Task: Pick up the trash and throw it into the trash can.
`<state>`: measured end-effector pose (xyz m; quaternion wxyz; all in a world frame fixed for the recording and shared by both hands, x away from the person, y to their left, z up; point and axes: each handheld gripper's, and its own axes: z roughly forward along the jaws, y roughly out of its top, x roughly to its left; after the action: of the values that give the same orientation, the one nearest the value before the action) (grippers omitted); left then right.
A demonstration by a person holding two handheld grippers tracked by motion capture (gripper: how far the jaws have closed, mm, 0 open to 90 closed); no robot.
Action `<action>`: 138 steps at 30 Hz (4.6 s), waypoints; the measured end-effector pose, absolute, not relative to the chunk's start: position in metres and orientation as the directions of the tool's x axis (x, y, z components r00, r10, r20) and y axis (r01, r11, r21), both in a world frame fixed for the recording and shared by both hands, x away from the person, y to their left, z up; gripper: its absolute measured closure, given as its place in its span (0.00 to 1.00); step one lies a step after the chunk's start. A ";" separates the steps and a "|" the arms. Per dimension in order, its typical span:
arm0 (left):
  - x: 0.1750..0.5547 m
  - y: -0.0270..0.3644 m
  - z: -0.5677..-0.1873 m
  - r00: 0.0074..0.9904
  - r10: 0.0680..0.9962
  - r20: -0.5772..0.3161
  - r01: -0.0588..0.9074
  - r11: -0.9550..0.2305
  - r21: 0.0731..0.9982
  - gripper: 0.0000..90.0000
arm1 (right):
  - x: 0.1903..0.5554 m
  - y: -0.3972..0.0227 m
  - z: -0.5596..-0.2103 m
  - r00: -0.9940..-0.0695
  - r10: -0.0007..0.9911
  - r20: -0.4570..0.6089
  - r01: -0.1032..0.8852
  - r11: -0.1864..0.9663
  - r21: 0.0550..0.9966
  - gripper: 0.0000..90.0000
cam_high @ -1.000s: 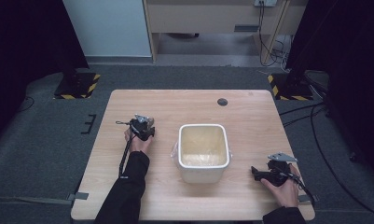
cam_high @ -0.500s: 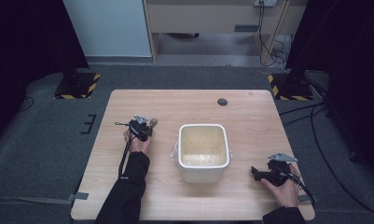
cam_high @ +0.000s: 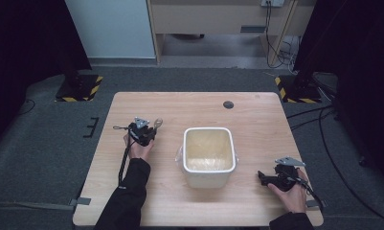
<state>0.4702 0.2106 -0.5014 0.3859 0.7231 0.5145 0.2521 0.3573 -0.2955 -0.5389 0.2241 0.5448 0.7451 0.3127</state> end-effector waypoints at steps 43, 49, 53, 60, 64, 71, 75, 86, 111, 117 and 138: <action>0.379 0.194 -0.396 0.548 0.836 -0.013 0.206 -0.120 0.971 0.88 | 0.357 -0.296 -0.539 -0.306 0.952 0.007 0.672 0.211 0.710 0.02; 0.373 0.185 -0.388 0.578 0.816 0.004 0.166 -0.122 0.978 0.88 | 0.357 -0.296 -0.539 -0.306 0.952 0.007 0.672 0.211 0.710 0.02; 0.369 0.179 -0.385 0.598 0.801 0.009 0.150 -0.124 0.981 0.88 | 0.357 -0.296 -0.539 -0.306 0.952 0.007 0.672 0.211 0.710 0.02; 0.363 0.168 -0.380 0.632 0.775 0.016 0.124 -0.121 0.985 0.88 | 0.357 -0.296 -0.539 -0.307 0.952 0.007 0.673 0.212 0.709 0.02; 0.359 0.160 -0.377 0.660 0.751 0.013 0.114 -0.117 0.987 0.88 | 0.357 -0.296 -0.539 -0.306 0.952 0.007 0.672 0.211 0.710 0.02; 0.355 0.145 -0.377 0.691 0.722 0.026 0.103 -0.135 0.985 0.88 | 0.357 -0.296 -0.539 -0.306 0.952 0.007 0.672 0.211 0.710 0.02; 0.355 0.135 -0.379 0.710 0.703 0.023 0.107 -0.140 0.984 0.88 | 0.357 -0.296 -0.539 -0.306 0.952 0.006 0.672 0.211 0.710 0.02; 0.353 0.109 -0.388 0.755 0.655 0.035 0.115 -0.185 0.976 0.88 | 0.357 -0.296 -0.539 -0.306 0.952 0.006 0.672 0.211 0.710 0.02; 0.372 0.075 -0.407 0.798 0.602 -0.024 0.204 -0.233 0.951 0.88 | 0.357 -0.296 -0.539 -0.306 0.952 0.007 0.672 0.211 0.710 0.02; 0.375 0.073 -0.410 0.799 0.600 -0.030 0.217 -0.241 0.946 0.81 | 0.357 -0.296 -0.539 -0.306 0.952 0.007 0.672 0.211 0.710 0.02; 0.342 0.164 -0.405 0.677 0.735 0.031 0.202 -0.226 0.953 0.49 | 0.357 -0.296 -0.539 -0.306 0.952 0.007 0.672 0.211 0.710 0.02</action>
<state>0.3421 0.1642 -0.4047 0.5362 0.7424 0.3156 0.2485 0.3573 -0.2955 -0.5389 0.2241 0.5448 0.7451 0.3127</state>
